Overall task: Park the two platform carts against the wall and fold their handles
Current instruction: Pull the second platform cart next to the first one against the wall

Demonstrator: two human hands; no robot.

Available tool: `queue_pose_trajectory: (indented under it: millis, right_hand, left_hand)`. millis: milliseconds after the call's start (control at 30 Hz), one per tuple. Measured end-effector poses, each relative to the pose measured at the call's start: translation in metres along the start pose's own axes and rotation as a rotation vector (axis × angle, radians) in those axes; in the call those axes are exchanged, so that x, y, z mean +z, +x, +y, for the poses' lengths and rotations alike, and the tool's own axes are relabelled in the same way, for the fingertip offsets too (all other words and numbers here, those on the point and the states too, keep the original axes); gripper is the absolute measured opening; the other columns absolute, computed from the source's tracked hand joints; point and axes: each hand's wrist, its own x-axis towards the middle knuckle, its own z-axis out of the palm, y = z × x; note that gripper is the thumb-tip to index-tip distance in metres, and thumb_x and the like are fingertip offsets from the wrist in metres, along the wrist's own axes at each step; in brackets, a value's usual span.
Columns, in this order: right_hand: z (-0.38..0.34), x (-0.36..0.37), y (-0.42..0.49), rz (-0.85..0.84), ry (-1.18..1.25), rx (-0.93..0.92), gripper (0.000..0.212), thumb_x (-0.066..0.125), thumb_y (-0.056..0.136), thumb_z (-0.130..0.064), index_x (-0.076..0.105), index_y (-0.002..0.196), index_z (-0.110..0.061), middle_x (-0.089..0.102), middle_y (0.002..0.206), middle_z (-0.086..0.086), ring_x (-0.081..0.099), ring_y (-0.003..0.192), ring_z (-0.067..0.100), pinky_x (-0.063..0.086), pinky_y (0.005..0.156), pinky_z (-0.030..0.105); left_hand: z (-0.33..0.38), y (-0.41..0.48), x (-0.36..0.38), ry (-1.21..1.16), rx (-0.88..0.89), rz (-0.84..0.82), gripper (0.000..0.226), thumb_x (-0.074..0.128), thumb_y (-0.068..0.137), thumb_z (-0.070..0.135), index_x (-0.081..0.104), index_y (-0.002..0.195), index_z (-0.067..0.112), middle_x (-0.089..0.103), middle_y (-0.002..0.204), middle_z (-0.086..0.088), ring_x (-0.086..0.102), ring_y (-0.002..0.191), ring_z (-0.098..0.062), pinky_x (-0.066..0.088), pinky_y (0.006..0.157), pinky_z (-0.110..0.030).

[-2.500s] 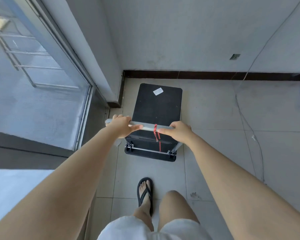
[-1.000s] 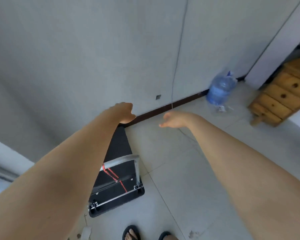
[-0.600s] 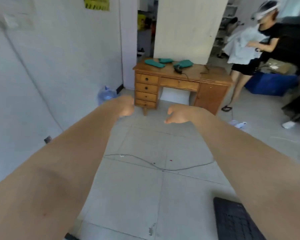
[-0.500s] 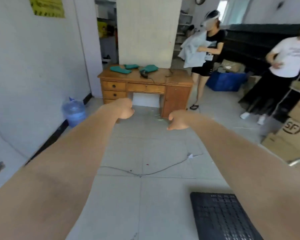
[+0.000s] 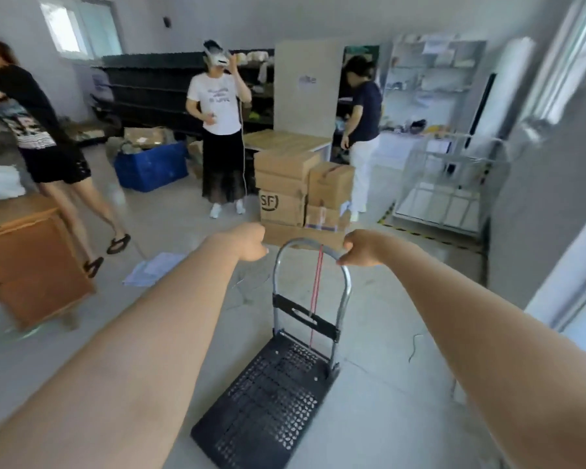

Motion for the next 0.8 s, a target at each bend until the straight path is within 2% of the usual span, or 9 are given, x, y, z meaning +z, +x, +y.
queue_pose_trajectory:
  millis: [100,233,300,433,567,800]
  right_hand:
    - [0.048,-0.002,0.017,-0.036,0.043,0.109,0.056,0.057,0.092,-0.042,0.051,0.138,-0.01,0.052,0.142,0.008,0.052,0.126,0.029,0.042,0.094,0.03]
    - [0.094,0.0,0.064,-0.062,0.081,0.194,0.055,0.059,0.09,-0.043,0.055,0.132,-0.008,0.056,0.137,0.01,0.054,0.124,0.029,0.043,0.099,0.034]
    - [0.113,-0.001,0.095,-0.069,0.088,0.22,0.053,0.059,0.091,-0.041,0.056,0.131,-0.007,0.058,0.135,0.01,0.055,0.123,0.029,0.043,0.1,0.034]
    - [0.146,-0.01,0.168,-0.052,0.112,0.241,0.054,0.059,0.091,-0.037,0.051,0.135,-0.007,0.053,0.138,0.01,0.051,0.127,0.03,0.042,0.1,0.035]
    - [0.176,-0.014,0.24,-0.094,0.083,0.234,0.052,0.059,0.091,-0.038,0.053,0.132,-0.008,0.056,0.136,0.01,0.053,0.124,0.03,0.043,0.099,0.037]
    - [0.238,-0.031,0.348,-0.192,0.067,0.204,0.054,0.059,0.09,-0.04,0.052,0.135,-0.01,0.056,0.138,0.007,0.053,0.126,0.028,0.043,0.104,0.039]
  left_hand:
    - [0.05,0.06,0.009,0.059,0.141,-0.047,0.034,0.048,0.099,0.027,0.054,0.119,0.001,0.057,0.123,-0.016,0.056,0.108,-0.032,0.046,0.09,-0.039]
    - [0.092,0.132,0.027,0.123,0.238,-0.146,0.034,0.046,0.099,0.028,0.054,0.122,0.003,0.057,0.117,-0.013,0.054,0.098,-0.027,0.041,0.08,-0.034]
    - [0.105,0.168,0.03,0.114,0.265,-0.162,0.035,0.046,0.1,0.028,0.056,0.121,0.002,0.055,0.107,-0.011,0.052,0.092,-0.025,0.038,0.076,-0.032]
    - [0.116,0.248,0.021,0.064,0.269,-0.138,0.036,0.046,0.1,0.025,0.058,0.12,-0.002,0.057,0.106,-0.014,0.048,0.088,-0.023,0.038,0.075,-0.03]
    - [0.126,0.326,0.016,0.053,0.242,-0.146,0.036,0.046,0.1,0.024,0.057,0.121,-0.004,0.05,0.099,-0.01,0.047,0.088,-0.022,0.037,0.074,-0.03]
    - [0.167,0.446,0.043,0.016,0.21,-0.233,0.035,0.046,0.1,0.023,0.053,0.124,-0.001,0.054,0.107,-0.012,0.049,0.091,-0.023,0.039,0.078,-0.032]
